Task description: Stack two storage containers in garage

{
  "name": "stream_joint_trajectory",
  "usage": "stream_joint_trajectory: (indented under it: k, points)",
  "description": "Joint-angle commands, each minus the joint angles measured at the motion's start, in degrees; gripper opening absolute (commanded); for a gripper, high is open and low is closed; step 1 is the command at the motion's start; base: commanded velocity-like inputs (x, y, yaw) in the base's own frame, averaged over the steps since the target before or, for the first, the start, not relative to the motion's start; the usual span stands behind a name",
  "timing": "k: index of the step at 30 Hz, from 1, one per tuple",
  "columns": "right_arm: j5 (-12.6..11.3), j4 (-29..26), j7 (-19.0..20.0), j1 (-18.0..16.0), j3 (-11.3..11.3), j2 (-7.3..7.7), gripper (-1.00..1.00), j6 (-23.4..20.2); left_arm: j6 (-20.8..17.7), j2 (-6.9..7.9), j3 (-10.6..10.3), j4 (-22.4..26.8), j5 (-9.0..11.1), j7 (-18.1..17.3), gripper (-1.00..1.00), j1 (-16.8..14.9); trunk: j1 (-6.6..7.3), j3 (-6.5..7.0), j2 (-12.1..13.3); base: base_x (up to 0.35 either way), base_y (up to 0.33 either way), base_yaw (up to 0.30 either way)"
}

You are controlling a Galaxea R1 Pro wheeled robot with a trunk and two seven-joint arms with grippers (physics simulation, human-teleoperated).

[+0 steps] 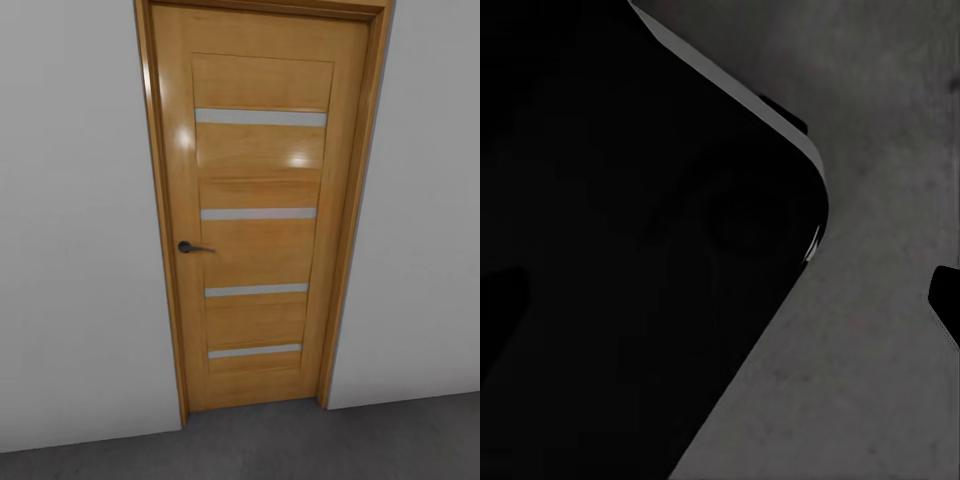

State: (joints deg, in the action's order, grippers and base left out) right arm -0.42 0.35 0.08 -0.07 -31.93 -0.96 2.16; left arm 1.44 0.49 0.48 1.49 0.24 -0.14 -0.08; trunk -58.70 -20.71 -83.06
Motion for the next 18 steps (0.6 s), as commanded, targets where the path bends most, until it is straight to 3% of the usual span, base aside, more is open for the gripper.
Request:
stream_joint_trajectory:
  k: [1,6,9,18]
  points:
    - [-0.1,0.0,0.0,0.0,-0.1,-0.04,1.0,0.2,0.1,0.0,0.0,0.0,0.0,0.0,1.0,0.0,-0.02,-0.04,0.0,0.242,0.0,0.0]
    - [-0.4,0.0,0.0,0.0,0.1,-0.03,1.0,0.2,0.1,-0.03,0.1,0.0,0.0,0.0,1.0,0.0,-0.02,-0.04,0.0,0.276,0.0,0.0]
    - [-0.1,0.1,0.1,0.0,-0.1,-0.01,1.0,0.1,0.2,-0.05,0.1,0.0,0.1,0.0,1.0,0.0,-0.02,-0.04,0.0,0.046,0.0,0.0]
    - [0.5,0.1,0.2,0.0,-0.3,0.15,1.0,0.1,1.6,-0.05,0.1,0.0,0.1,0.0,1.0,0.0,-0.02,-0.04,0.0,0.002,0.0,0.244]
